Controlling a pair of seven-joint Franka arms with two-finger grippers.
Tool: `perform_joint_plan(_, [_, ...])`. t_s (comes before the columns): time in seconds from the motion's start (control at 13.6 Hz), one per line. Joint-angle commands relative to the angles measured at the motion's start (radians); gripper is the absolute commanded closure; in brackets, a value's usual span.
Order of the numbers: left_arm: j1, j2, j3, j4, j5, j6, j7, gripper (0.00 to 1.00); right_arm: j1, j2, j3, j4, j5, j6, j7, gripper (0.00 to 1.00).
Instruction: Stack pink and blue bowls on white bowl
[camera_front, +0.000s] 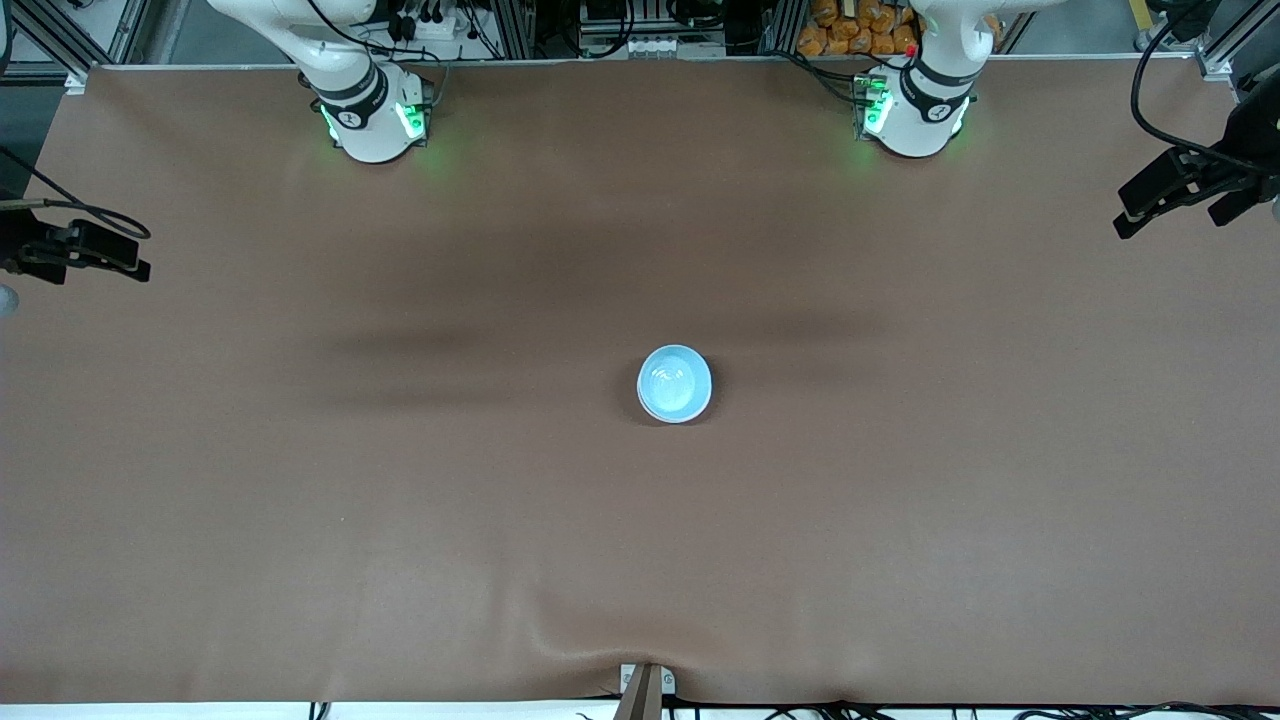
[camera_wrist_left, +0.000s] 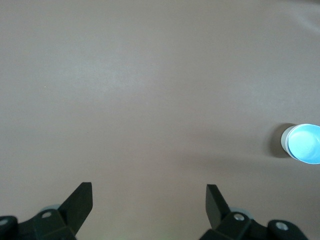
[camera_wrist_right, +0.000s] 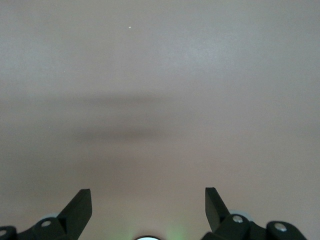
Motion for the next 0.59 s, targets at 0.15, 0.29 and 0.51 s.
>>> perform_joint_plan(0.15, [0.003,-0.009,0.003,0.021,0.017,-0.011,0.009,0.0,0.026,-0.006,0.0,0.036,-0.021,-0.055,0.004,0.0])
perform_joint_plan(0.29, [0.005,-0.011,0.009,0.021,0.017,-0.017,0.009,0.0,0.032,-0.006,-0.003,0.036,-0.019,-0.069,0.005,0.0])
perform_joint_plan(0.51, [0.003,-0.003,0.005,0.03,0.018,-0.017,0.009,0.0,0.038,-0.013,-0.001,0.036,-0.019,-0.069,0.024,0.0])
